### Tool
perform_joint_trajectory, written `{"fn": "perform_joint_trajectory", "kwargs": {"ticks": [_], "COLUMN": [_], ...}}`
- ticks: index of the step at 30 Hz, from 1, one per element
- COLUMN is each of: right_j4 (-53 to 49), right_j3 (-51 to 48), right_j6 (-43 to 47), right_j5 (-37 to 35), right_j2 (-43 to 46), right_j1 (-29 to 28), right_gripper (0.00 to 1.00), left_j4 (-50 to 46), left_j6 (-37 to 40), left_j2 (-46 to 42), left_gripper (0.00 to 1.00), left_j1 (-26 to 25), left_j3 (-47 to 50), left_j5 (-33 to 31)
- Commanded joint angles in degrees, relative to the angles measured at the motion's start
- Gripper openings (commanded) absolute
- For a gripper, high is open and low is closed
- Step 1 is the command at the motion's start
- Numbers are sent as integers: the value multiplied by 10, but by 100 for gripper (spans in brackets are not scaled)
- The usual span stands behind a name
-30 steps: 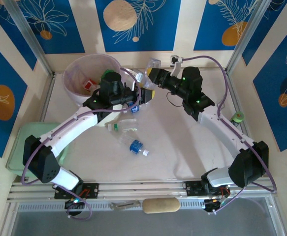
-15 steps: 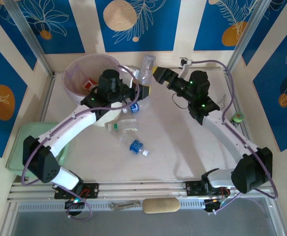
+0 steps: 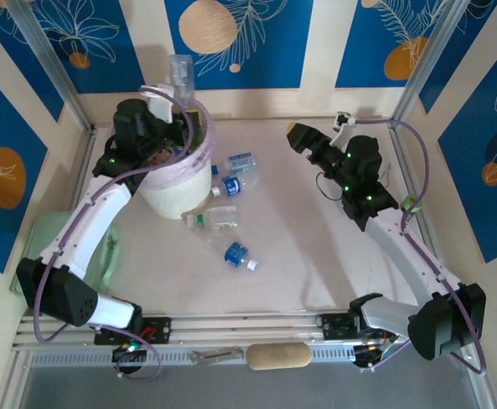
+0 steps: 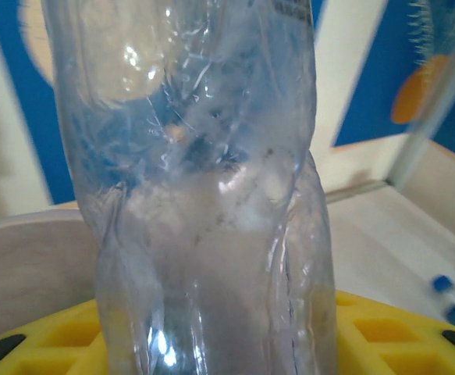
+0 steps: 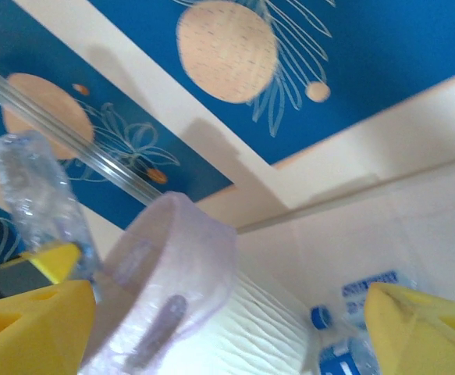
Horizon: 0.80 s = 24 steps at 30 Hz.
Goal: Put the plastic bottles in the bin
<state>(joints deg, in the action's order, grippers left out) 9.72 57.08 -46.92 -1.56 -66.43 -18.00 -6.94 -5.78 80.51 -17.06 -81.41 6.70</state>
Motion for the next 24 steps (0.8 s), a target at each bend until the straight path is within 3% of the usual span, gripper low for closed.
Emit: {"fn": "perform_joint_trajectory", "kwargs": {"ticks": [1,24], "right_j4": [-47,-27], "right_j3": [-17,-10], "right_j6": [4,-21], "right_j5": [-13,13], "right_j2": [15,-25], "right_j1": [13,16], "right_gripper": [90,90], "left_j4": [-10,-80], "left_j6": [29,17], "left_j2": [-3,70], "left_gripper": [50,56], "left_j1": [24,44], "left_j3": [-11,35], "left_j5": [-38,-63]}}
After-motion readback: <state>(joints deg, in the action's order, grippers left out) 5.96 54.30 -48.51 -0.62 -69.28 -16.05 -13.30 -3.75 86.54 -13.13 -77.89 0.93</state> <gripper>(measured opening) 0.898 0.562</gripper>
